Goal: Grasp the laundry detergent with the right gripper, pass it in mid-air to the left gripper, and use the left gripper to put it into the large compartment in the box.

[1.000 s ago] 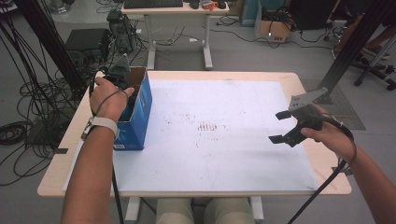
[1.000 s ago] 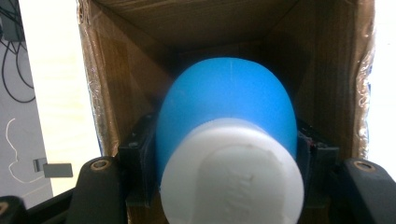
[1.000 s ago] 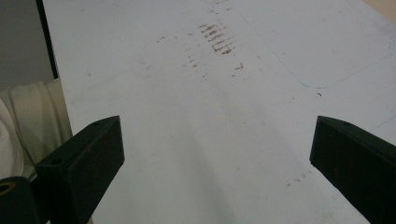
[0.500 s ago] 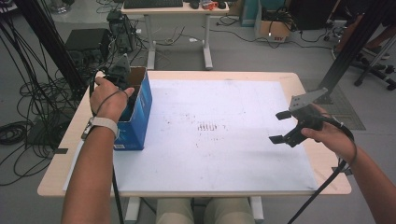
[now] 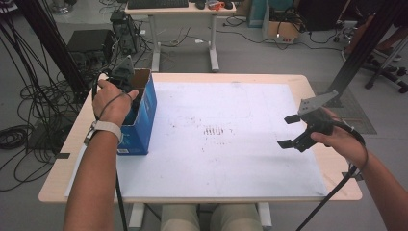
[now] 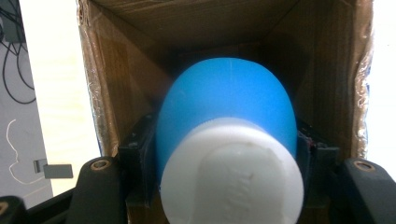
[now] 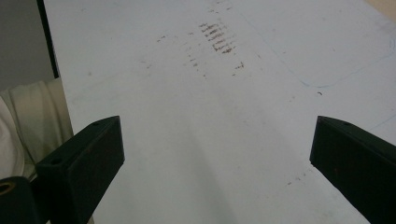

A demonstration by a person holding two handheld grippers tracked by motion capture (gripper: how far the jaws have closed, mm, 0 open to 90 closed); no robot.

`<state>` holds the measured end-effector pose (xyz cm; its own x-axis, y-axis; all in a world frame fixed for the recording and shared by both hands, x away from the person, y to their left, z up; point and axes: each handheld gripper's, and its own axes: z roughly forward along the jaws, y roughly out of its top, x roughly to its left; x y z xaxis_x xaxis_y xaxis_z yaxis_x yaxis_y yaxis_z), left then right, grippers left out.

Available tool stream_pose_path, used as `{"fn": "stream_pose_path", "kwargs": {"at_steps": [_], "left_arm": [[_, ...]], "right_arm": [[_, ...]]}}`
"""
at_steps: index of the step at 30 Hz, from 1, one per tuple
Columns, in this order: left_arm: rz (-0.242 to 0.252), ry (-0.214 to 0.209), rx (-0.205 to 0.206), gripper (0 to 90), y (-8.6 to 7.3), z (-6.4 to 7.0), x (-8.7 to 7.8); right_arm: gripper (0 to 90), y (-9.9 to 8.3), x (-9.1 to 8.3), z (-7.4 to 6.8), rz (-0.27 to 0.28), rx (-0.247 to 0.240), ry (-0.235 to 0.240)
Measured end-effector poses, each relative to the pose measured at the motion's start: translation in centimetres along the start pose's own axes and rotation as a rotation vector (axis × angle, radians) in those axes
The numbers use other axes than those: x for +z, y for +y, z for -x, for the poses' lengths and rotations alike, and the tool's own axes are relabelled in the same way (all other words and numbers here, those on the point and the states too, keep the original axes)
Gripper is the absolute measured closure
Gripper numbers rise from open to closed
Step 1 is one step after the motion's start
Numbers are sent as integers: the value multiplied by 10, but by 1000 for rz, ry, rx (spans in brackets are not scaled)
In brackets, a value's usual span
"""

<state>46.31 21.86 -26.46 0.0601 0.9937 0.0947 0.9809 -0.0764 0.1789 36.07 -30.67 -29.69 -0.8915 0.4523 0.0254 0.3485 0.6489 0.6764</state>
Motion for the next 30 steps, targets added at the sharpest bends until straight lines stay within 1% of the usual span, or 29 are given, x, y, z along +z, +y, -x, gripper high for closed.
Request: {"fn": "stream_pose_path", "kwargs": {"at_steps": [3, 8, 10, 11, 13, 14, 15, 16, 18, 19, 20, 21, 22, 23, 24, 25, 26, 27, 28, 29, 30], "left_arm": [[5, -1, -5, 373, 0, 0, 0], [14, 5, 3, 372, 0, -1, 1], [22, -2, 0, 371, -1, -1, 1], [33, 5, -10, 363, -1, 0, 0], [40, 7, -7, 306, -1, -2, -1], [38, 2, -14, 296, -1, -3, -2], [42, 1, -11, 291, -2, -4, -2], [35, -8, -10, 290, -2, -4, -2], [34, -14, -19, 281, -2, -4, -2], [36, -12, -7, 262, -2, -5, -2], [41, -14, -9, 257, -3, -5, -2], [45, -11, -1, 250, -3, -5, -2], [46, -16, -9, 247, -3, -4, -2], [43, -18, -4, 244, -3, -5, -3], [47, -22, -9, 242, -3, -5, -4], [48, -28, -7, 240, -3, -6, -4], [41, -30, 7, 239, -3, -7, -5], [43, -30, 9, 239, -3, -8, -5], [46, -33, 0, 238, -4, -7, -5], [41, -34, 15, 238, -4, -8, -6], [39, -38, 7, 237, -4, -8, -7]], "right_arm": [[29, 0, 0, 0, -2, 3, 0], [29, 0, 1, 0, -2, 3, 2], [29, 0, 1, 0, -2, 4, 2], [29, 0, 1, 0, -3, 2, 3], [28, 0, 1, 0, -3, 3, 3], [28, 0, 1, 0, -3, 3, 4], [28, -1, 2, 0, -3, -1, 5], [29, 0, 2, 0, -3, -1, 6], [28, 0, 2, -1, -4, 0, 8], [29, 1, 3, -1, -2, 0, 8], [29, 1, 3, 0, 3, -17, 11], [29, 1, 5, 2, 21, -49, 19], [29, 1, 5, 1, 18, -44, 18], [29, 1, 4, 1, 19, -44, 18], [28, 1, 4, 1, 18, -46, 19], [28, 1, 4, 1, 17, -41, 19], [29, 1, 4, 1, 15, -41, 19], [29, 1, 4, 1, 15, -44, 20], [29, 1, 4, 1, 17, -47, 21], [29, 1, 4, 1, 18, -48, 22], [29, 1, 3, 0, 16, -45, 21]]}}
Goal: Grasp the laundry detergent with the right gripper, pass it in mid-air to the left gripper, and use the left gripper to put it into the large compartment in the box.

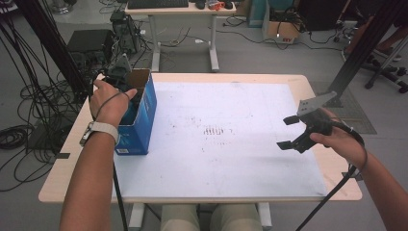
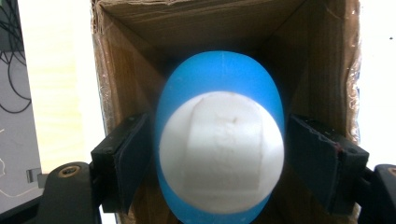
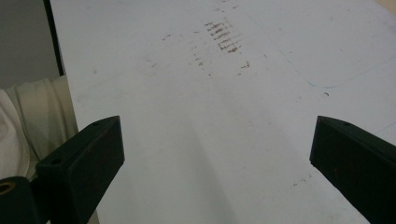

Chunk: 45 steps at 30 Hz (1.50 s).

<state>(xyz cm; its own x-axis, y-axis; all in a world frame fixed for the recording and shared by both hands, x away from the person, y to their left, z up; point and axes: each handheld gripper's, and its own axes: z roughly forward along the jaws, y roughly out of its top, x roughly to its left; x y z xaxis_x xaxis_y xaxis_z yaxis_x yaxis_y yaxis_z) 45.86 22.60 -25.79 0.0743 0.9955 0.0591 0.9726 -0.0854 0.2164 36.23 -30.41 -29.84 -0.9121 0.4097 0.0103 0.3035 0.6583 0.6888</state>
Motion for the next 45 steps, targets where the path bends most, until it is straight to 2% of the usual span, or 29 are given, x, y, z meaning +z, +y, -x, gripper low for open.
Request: {"fn": "stream_pose_path", "kwargs": {"at_steps": [1, 3, 4, 5, 6, 8, 9, 11, 15, 18, 20, 22, 23, 29, 30, 33, 37, 40, 44, 45], "left_arm": [[8, -3, -1, 236, 0, 0, -1], [7, -4, 6, 229, 0, -1, -3], [12, -9, 1, 225, 0, -1, -4], [14, -10, 4, 199, 0, -2, -6], [23, -10, 0, 160, 0, -2, -8], [23, -4, 7, 138, 1, -2, -11], [29, -4, 7, 136, 1, -2, -12], [34, -4, 11, 134, 0, -3, -15], [54, -11, 5, 98, 0, -4, -23], [85, -33, 8, 89, 1, -3, -35], [100, -30, 21, 89, 2, -2, -42], [117, -38, 31, 89, 3, 0, -52], [123, -38, 47, 89, 3, 1, -58], [173, -54, 82, 89, 3, 9, -86], [175, -57, 101, 89, 2, 10, -91], [196, -76, 144, 89, 0, 17, -101], [206, -114, 206, 93, -4, 27, -110], [226, -151, 275, 94, -8, 36, -116], [233, -189, 367, 96, -16, 51, -119], [237, -191, 387, 97, -18, 54, -120]], "right_arm": [[29, 0, 0, 0, 0, -4, 1], [29, 1, -1, -2, -1, 22, 0], [29, 0, -2, -2, -8, 10, 0], [29, 0, -3, -4, -26, 42, -3], [29, 1, -3, -5, -19, 56, -2], [29, 0, -3, -4, -18, 37, -2], [28, 1, -3, -6, -20, 53, -3], [29, 0, -4, -4, -21, 30, -1], [29, 1, -5, -5, -19, 39, -6], [29, 1, -6, -5, -18, 43, -10], [29, 2, -8, -5, -22, 41, -11], [29, 3, -8, -6, -17, 60, -14], [29, 4, -10, -5, -24, 45, -15], [29, 6, -13, -5, -25, 26, -21], [29, 7, -14, -6, -29, 34, -23], [29, 9, -16, -4, -22, 19, -26], [29, 13, -18, -4, -21, 17, -31], [29, 17, -19, -6, -27, 24, -33], [30, 23, -22, -4, -36, -2, -36], [30, 25, -21, -5, -29, 11, -39]]}}
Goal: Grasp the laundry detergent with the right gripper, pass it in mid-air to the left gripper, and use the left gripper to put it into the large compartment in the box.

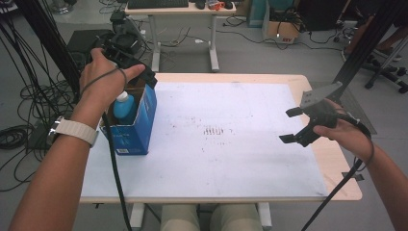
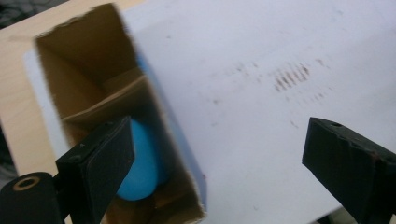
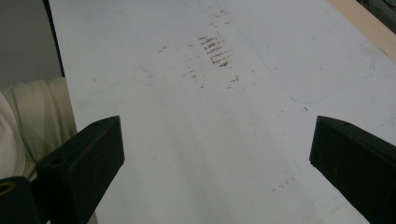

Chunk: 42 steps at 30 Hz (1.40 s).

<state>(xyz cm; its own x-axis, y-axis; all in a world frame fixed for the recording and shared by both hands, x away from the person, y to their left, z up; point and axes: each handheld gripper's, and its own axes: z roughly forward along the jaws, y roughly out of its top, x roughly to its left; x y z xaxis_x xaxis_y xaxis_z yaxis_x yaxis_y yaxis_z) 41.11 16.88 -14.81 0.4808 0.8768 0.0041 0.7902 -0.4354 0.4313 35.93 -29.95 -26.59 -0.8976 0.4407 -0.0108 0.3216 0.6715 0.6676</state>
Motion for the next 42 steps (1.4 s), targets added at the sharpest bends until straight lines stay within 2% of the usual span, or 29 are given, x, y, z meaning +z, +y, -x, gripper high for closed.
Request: {"fn": "stream_pose_path", "kwargs": {"at_steps": [1, 4, 9, 11, 13, 15, 17, 18, 21, 23, 27, 30, 31, 32, 33, 35, 37, 38, 40, 42], "left_arm": [[2, -17, 32, 98, 0, 7, -1], [5, -55, 105, 103, -1, 20, 0], [2, -105, 188, 102, -3, 41, 5], [-10, -109, 231, 102, -4, 49, 7], [-6, -132, 255, 103, -4, 56, 9], [-6, -138, 277, 103, -5, 64, 11], [-14, -138, 302, 104, -5, 70, 12], [-12, -143, 311, 104, -5, 73, 13], [-11, -155, 343, 104, -6, 84, 16], [-22, -162, 373, 104, -6, 89, 17], [-44, -169, 432, 105, -7, 101, 21], [-50, -177, 474, 106, -8, 108, 25], [-50, -179, 483, 106, -8, 111, 26], [-52, -180, 491, 106, -8, 113, 27], [-49, -184, 499, 107, -9, 115, 28], [-49, -188, 513, 109, -9, 118, 29], [-56, -181, 529, 109, -10, 123, 33], [-61, -185, 539, 109, -10, 124, 34], [-60, -185, 548, 110, -10, 127, 36], [-60, -189, 561, 110, -11, 129, 38]], "right_arm": [[30, 1, -1, 1, -7, -15, 1], [30, 6, -2, 1, -6, -17, -4], [30, 14, -3, 1, -8, -31, -8], [30, 15, -3, 1, 5, -35, -9], [30, 18, -4, 1, -8, -37, -10], [30, 21, -4, 2, -10, -39, -12], [30, 23, -3, -1, 20, -9, -10], [30, 24, -4, 1, 7, -42, -14], [30, 28, -4, 1, -1, -56, -11], [30, 30, -3, 1, 17, -52, -11], [30, 33, -3, 2, -6, -65, -9], [30, 34, 0, 0, 9, -60, -7], [30, 34, 0, 0, 15, -58, -6], [30, 36, -1, 1, -10, -68, -1], [30, 35, 1, 0, 12, -58, -6], [30, 37, 1, 0, -3, -71, -3], [30, 37, 2, 0, 12, -65, -1], [31, 39, 0, 0, -10, -78, 0], [30, 38, 2, 0, 14, -75, -1], [30, 38, 2, 0, 12, -71, -1]]}}
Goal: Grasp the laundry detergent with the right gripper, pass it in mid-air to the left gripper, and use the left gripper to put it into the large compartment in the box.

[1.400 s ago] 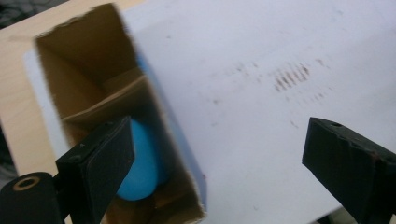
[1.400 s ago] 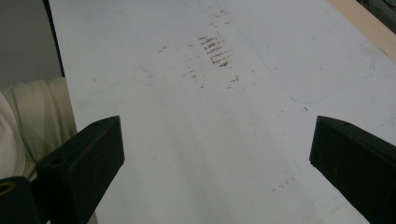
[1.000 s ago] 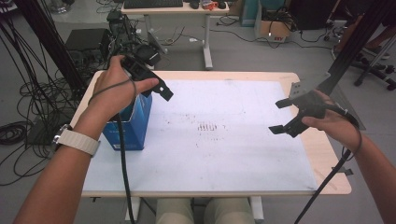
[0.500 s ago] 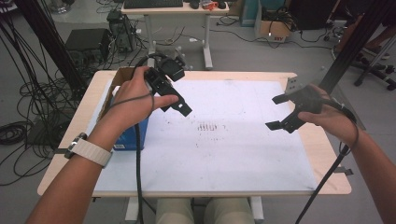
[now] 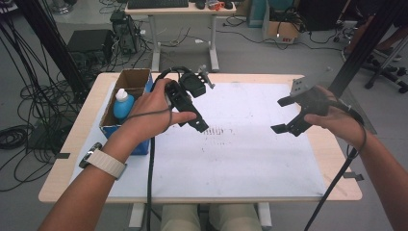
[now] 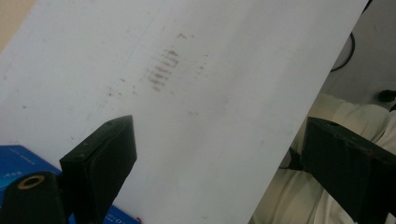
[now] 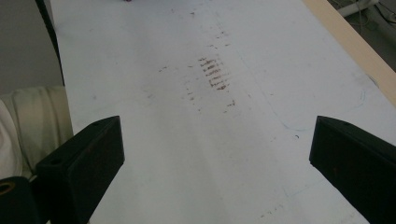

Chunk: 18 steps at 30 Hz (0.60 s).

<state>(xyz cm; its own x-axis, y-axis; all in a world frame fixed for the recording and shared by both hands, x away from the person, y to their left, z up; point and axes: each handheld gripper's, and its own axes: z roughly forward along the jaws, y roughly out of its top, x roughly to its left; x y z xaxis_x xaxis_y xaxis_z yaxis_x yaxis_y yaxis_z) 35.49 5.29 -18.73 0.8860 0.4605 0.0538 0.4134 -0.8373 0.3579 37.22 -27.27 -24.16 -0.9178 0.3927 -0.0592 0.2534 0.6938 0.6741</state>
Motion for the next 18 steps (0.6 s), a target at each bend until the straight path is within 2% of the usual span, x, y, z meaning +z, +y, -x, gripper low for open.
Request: {"fn": "stream_pose_path", "kwargs": {"at_steps": [1, 2, 3, 5, 8, 12, 13, 14, 17, 18], "left_arm": [[-4, -3, 7, 109, 0, 1, 2], [-11, -4, 17, 110, 1, 1, 2], [-12, -4, 21, 110, 1, 2, 4], [-12, -9, 29, 110, 2, 3, 6], [-12, -11, 39, 110, 3, 3, 8], [-13, -15, 49, 109, 4, 5, 9], [-15, -13, 50, 109, 4, 5, 9], [-16, -13, 52, 109, 5, 5, 10], [-16, -11, 48, 109, 5, 5, 10], [-16, -11, 47, 109, 5, 5, 10]], "right_arm": [[31, 0, 0, 0, -1, 0, 1], [30, 0, 2, 3, 25, -41, 2], [30, 1, 1, 4, 5, -52, 6], [30, 0, 0, 3, -7, -29, 2], [31, 0, 2, 4, 13, -44, 5], [30, -1, 1, 5, 3, -39, 3], [30, -2, 2, 4, 15, -24, 2], [30, -2, 2, 3, 5, -13, 1], [30, -1, 3, 5, 29, -46, 7], [30, -1, 3, 5, 28, -40, 5]]}}
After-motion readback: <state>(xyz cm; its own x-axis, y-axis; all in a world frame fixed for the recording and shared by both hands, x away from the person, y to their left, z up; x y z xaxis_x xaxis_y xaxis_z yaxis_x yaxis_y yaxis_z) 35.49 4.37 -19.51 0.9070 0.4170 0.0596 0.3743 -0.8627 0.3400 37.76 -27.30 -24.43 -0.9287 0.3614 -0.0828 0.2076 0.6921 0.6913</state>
